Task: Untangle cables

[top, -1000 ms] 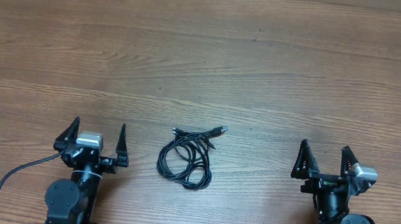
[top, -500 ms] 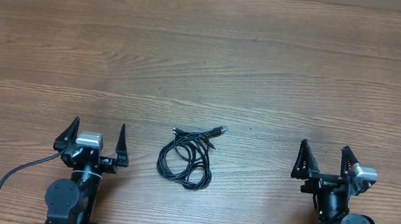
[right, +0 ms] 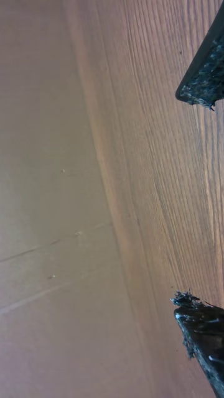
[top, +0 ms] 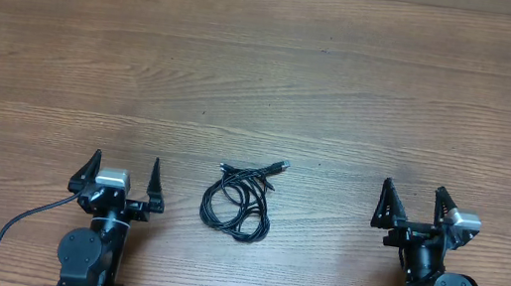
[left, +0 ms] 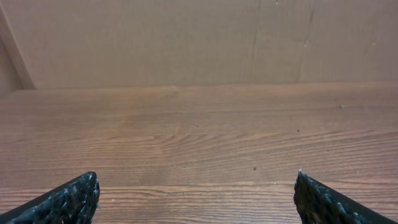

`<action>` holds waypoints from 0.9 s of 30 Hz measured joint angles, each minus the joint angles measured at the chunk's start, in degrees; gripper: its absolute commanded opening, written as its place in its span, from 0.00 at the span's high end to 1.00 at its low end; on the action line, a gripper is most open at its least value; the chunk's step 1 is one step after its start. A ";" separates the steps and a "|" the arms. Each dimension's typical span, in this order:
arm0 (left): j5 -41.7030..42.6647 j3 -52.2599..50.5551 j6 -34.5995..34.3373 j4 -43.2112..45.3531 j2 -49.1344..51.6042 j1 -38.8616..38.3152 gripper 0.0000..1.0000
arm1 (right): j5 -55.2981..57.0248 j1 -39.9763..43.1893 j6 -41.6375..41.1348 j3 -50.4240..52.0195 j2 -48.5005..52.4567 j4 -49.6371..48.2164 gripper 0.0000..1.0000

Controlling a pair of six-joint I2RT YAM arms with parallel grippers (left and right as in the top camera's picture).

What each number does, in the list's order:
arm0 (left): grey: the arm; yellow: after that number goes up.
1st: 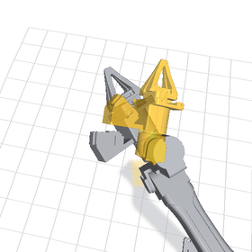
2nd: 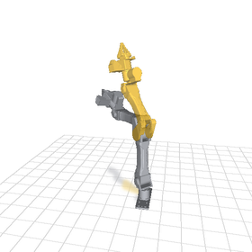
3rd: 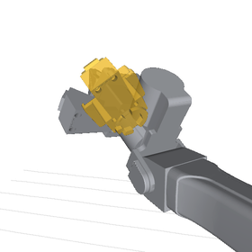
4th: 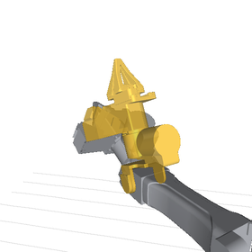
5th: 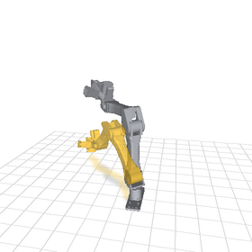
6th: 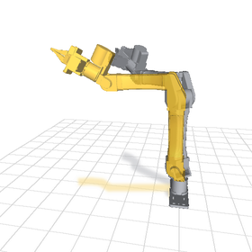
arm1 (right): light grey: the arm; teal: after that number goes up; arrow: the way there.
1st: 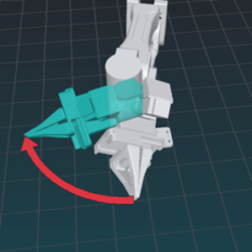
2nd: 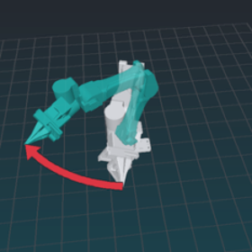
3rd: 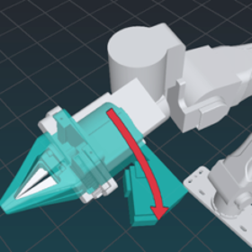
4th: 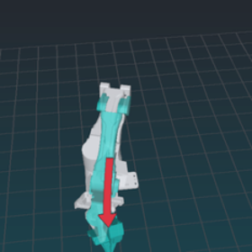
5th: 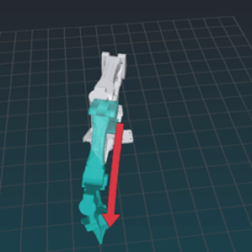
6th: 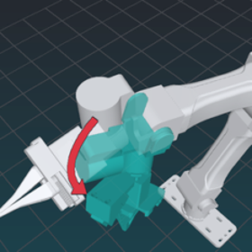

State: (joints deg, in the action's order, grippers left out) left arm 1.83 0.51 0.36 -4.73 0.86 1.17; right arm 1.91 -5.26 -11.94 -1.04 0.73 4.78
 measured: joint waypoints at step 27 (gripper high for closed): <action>10.21 35.12 -4.59 -37.31 17.38 0.00 0.00 | 0.02 0.00 0.00 0.00 0.00 -0.02 0.00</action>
State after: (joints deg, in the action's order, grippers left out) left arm 12.03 35.64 -4.23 -42.04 18.24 1.17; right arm 1.93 -5.26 -11.94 -1.04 0.73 4.75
